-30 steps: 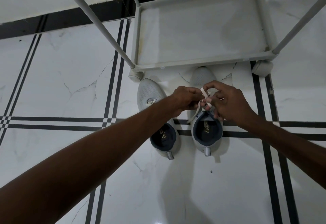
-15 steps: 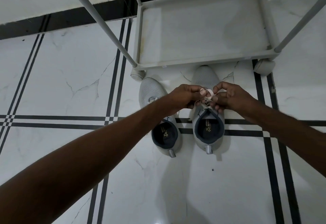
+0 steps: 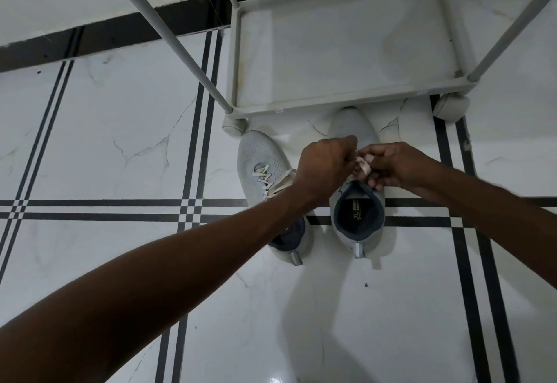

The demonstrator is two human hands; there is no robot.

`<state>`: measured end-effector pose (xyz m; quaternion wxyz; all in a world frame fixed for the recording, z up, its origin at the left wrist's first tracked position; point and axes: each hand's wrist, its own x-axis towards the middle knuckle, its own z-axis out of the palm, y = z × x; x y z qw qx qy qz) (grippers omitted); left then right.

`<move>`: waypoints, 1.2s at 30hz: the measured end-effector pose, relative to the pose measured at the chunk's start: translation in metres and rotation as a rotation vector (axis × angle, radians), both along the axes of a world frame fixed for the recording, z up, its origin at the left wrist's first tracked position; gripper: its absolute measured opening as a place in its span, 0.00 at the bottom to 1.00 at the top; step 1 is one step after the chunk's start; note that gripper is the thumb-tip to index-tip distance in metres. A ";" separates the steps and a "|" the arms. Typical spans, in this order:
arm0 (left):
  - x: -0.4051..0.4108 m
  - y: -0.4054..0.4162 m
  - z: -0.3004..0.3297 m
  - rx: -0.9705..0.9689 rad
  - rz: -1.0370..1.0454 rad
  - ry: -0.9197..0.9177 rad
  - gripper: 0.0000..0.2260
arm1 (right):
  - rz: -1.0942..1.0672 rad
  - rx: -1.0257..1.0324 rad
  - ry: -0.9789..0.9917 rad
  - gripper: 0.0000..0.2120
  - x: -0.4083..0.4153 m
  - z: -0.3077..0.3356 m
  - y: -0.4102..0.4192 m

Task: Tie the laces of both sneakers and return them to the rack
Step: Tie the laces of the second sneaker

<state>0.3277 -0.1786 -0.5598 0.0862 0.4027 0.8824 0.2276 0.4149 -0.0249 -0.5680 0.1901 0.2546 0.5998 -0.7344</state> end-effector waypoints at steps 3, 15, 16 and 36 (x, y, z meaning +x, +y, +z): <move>0.003 0.002 -0.001 0.033 0.073 -0.052 0.05 | 0.026 0.043 0.021 0.11 0.002 0.001 -0.002; -0.014 -0.062 -0.010 -0.203 -0.024 -0.323 0.03 | 0.017 0.936 0.131 0.04 0.021 -0.026 -0.001; -0.012 -0.065 -0.012 -0.211 0.013 -0.329 0.02 | 0.002 0.871 0.124 0.04 0.020 -0.025 -0.001; -0.002 -0.042 0.001 -0.300 0.032 -0.286 0.09 | -0.135 0.616 -0.146 0.05 -0.014 -0.018 0.006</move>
